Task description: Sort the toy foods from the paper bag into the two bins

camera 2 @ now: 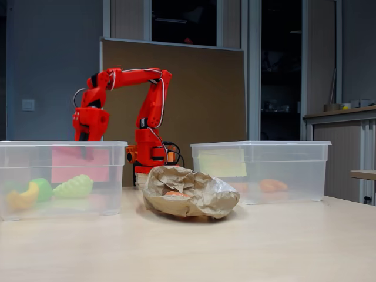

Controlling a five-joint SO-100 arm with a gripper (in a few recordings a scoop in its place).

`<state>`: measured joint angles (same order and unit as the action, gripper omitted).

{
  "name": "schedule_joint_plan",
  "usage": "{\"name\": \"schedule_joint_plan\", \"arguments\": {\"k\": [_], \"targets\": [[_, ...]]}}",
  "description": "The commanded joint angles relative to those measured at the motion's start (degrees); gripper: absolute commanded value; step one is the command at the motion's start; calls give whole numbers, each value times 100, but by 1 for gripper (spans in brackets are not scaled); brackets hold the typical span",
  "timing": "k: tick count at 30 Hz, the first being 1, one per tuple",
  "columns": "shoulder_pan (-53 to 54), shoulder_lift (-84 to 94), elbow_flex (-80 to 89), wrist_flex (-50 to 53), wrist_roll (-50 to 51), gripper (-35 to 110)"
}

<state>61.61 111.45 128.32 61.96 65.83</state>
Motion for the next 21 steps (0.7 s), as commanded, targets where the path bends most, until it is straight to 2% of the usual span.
{"name": "schedule_joint_plan", "arguments": {"k": [1,7,15,21], "targets": [[44,-246,378,-501,299,0],[44,-976,659,-1099,439,1],[70,-1424,650,-1397,343,20],[62,-1573,633,-1424,246,26]]}}
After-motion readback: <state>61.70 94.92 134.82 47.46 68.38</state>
